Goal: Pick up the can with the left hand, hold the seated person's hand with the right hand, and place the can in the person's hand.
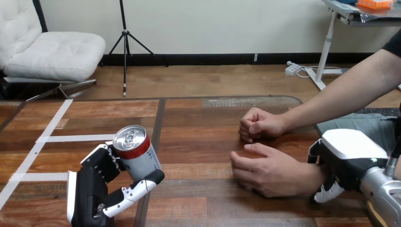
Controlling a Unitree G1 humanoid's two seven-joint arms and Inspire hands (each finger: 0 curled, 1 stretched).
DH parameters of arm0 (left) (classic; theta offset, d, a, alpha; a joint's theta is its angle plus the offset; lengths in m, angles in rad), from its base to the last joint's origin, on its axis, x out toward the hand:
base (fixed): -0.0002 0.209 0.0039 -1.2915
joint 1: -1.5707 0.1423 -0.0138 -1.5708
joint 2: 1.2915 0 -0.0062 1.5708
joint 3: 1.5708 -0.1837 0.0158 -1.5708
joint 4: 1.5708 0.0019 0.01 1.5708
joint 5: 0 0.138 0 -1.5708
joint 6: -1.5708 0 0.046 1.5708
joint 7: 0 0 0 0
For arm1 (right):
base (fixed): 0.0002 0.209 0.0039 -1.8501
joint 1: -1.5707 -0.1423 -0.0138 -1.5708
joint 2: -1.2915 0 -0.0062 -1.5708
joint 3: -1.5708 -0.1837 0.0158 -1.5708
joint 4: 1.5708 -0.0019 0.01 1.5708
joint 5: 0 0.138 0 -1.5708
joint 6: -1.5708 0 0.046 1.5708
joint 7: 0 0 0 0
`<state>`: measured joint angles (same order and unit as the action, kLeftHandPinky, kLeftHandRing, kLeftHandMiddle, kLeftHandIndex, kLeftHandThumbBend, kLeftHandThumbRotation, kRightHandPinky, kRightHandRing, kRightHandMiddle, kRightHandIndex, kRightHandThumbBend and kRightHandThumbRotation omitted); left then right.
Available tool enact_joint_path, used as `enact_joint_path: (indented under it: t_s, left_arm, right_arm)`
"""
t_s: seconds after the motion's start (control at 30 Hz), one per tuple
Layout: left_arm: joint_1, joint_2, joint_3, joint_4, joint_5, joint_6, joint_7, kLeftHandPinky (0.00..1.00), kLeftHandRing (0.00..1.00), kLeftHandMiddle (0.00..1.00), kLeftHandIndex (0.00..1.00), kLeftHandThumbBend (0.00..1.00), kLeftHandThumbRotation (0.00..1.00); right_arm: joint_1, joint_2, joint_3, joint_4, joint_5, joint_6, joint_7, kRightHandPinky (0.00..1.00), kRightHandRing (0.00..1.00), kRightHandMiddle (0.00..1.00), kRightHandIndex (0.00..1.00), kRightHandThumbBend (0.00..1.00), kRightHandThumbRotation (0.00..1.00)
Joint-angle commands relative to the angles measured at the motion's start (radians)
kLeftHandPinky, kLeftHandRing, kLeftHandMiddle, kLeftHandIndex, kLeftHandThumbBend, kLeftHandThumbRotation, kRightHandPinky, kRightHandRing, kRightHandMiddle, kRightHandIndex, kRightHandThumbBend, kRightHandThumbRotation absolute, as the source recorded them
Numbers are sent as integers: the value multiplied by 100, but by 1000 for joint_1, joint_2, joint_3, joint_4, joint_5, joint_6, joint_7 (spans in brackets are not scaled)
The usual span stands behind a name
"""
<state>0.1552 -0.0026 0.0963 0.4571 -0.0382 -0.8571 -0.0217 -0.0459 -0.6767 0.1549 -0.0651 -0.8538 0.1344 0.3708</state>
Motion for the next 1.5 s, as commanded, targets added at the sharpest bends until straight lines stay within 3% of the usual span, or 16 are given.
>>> enact_joint_path:
  t_s: [0.0,0.23,0.43,0.97,1.23,1.47]
  left_arm:
    - [-59,2,-3,-47,8,-9,4,42,43,48,51,73,0]
    - [-60,-4,-5,-54,15,2,12,42,43,48,51,73,0]
    - [-63,-5,-5,-50,23,0,17,42,43,48,51,73,0]
    - [-64,-3,-3,-43,39,-5,32,41,43,48,51,73,0]
    - [-66,-2,-4,-36,27,-11,26,41,43,48,51,73,0]
    - [-65,-3,-2,-39,35,-5,34,41,43,48,51,73,0]
  right_arm:
    - [-26,-46,-45,-97,5,4,16,31,39,47,51,81,0]
    - [-25,-43,-62,-137,5,13,35,25,33,42,51,82,0]
    - [-19,-44,-68,-138,12,-1,18,23,32,41,51,82,0]
    - [-16,-37,-69,-125,13,-32,2,35,43,49,50,83,0]
    - [-14,-28,-76,-141,19,-37,-6,35,43,50,51,81,0]
    - [-25,-24,-78,-173,19,-12,28,31,39,46,51,82,0]
